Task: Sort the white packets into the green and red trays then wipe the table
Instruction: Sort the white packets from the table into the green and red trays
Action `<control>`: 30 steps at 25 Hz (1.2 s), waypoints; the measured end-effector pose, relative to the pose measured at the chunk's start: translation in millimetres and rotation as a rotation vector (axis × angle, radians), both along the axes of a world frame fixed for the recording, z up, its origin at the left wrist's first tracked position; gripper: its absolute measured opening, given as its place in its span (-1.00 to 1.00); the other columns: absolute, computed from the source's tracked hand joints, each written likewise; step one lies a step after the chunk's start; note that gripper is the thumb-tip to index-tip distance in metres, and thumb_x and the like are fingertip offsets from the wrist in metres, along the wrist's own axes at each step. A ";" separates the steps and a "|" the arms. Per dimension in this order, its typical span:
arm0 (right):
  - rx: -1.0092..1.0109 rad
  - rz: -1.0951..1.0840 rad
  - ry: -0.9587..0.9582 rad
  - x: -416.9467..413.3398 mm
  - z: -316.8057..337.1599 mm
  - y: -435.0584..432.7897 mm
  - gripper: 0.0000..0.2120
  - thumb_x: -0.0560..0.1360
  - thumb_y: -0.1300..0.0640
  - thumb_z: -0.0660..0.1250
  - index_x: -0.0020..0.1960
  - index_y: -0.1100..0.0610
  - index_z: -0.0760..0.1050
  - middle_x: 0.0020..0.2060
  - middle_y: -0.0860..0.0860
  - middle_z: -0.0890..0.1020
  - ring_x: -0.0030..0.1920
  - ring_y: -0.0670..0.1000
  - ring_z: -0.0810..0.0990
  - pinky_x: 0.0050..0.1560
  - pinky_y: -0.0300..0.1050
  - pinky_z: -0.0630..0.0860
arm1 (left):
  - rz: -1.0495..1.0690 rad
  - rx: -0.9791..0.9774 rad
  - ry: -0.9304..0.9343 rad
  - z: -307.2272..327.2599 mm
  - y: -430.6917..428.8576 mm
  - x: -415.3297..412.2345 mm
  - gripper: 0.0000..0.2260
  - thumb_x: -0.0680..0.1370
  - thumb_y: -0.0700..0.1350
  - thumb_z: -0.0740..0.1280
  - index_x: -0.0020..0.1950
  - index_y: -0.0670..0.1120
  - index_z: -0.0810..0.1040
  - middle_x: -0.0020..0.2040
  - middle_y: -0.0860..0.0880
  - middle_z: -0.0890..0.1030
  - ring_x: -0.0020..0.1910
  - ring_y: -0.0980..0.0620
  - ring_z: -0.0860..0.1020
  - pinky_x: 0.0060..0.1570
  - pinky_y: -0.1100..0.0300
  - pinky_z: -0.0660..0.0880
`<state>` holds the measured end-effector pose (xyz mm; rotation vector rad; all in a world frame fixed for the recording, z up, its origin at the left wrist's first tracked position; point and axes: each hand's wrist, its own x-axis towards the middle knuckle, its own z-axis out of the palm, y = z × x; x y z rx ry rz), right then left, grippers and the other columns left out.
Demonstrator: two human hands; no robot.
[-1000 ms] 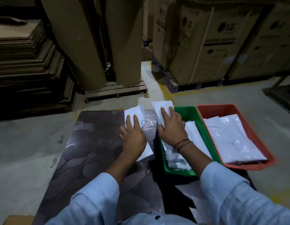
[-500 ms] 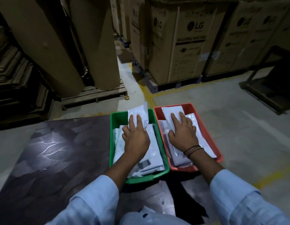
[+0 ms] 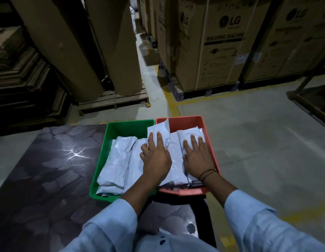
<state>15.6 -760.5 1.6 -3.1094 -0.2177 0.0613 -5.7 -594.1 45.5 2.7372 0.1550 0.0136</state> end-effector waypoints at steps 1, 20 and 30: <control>-0.006 -0.023 -0.004 0.8 -5.0 -3.0 -0.37 0.54 -0.07 0.03 0.55 0.18 0.22 0.53 0.31 0.19 0.52 0.40 0.14 0.49 0.29 0.15 | -0.011 0.009 -0.002 -0.3 -5.1 -1.5 -0.43 0.69 0.00 0.09 0.66 0.04 -0.07 0.66 -0.07 -0.11 0.47 -0.25 0.15 0.41 -0.18 0.19; 0.086 -0.020 -0.116 1.1 -23.7 -10.4 -0.39 0.57 -0.06 -0.06 0.52 0.20 0.30 0.49 0.34 0.27 0.50 0.40 0.21 0.46 0.31 0.24 | -0.289 0.117 0.089 -72.0 -36.7 18.8 -0.30 0.54 0.10 -0.38 0.65 -0.16 -0.15 0.62 -0.25 -0.25 0.59 -0.36 -0.25 0.57 -0.23 -0.22; 0.083 -0.027 -0.119 -1.9 -25.1 -7.5 -0.39 0.56 -0.05 -0.04 0.53 0.18 0.28 0.51 0.31 0.24 0.51 0.39 0.20 0.48 0.31 0.19 | -0.269 0.058 0.108 -78.9 -41.7 16.6 -0.27 0.51 0.14 -0.37 0.64 -0.17 -0.15 0.62 -0.27 -0.22 0.58 -0.39 -0.22 0.53 -0.24 -0.22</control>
